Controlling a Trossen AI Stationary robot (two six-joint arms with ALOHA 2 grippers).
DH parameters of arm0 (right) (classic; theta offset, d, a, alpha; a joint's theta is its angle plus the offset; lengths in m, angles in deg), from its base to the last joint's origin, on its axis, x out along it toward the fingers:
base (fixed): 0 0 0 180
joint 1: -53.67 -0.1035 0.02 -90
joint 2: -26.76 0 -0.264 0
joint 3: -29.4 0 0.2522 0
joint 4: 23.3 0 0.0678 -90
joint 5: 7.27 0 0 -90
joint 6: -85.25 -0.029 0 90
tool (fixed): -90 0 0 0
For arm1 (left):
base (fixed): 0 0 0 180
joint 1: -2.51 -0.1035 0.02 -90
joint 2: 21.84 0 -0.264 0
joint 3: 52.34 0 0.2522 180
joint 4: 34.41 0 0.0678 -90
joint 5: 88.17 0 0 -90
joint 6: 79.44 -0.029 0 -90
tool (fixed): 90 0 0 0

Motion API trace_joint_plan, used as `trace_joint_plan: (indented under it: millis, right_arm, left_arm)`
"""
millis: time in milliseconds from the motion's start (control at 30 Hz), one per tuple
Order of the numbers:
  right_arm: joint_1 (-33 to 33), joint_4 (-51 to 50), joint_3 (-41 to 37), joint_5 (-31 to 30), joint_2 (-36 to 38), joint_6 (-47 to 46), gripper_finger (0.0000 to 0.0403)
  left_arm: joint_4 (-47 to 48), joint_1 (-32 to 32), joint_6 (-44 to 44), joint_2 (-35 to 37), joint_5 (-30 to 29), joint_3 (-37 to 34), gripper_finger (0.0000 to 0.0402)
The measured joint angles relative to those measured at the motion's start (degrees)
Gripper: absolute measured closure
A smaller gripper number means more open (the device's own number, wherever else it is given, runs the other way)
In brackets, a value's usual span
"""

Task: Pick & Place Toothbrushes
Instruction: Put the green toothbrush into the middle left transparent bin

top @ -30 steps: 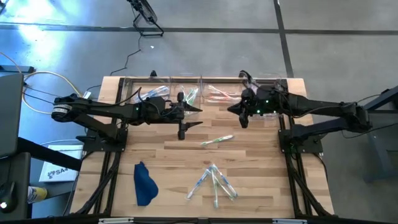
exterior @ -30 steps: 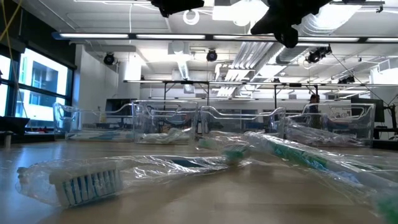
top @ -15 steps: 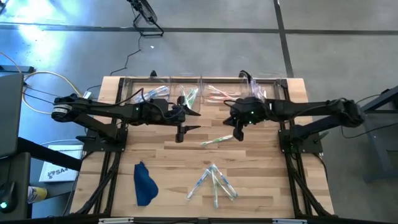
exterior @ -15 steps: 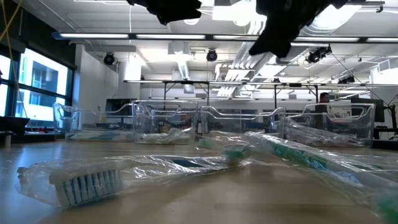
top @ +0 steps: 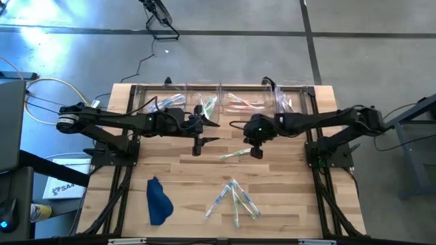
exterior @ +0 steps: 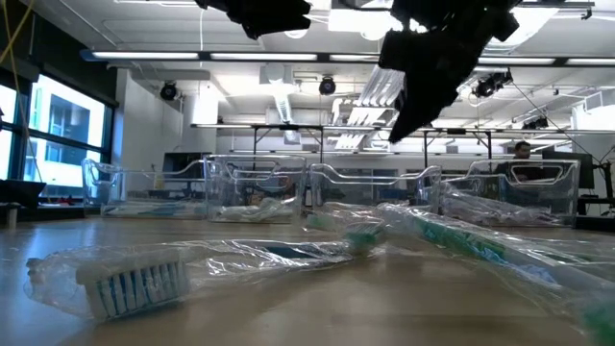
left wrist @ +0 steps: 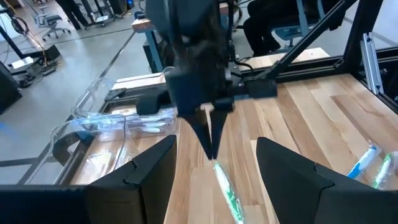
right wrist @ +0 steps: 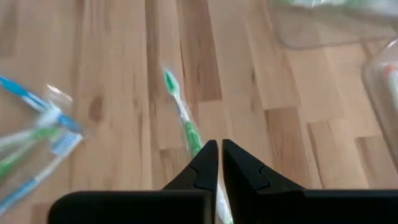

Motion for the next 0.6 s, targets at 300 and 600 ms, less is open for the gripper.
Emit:
trace_joint_plan:
  millis: [300, 600]
  right_arm:
    - [-3.0, -0.1, 0.0, -0.3, -6.7, 7.1, 0.0284]
    - [-5.5, -0.1, 0.0, -3.3, -13.0, 10.3, 0.0194]
  left_arm:
    - [0.0, 0.0, -0.1, 0.0, 0.0, 0.0, 0.0183]
    - [0.0, 0.0, -0.1, 0.0, 0.0, 0.0, 0.0183]
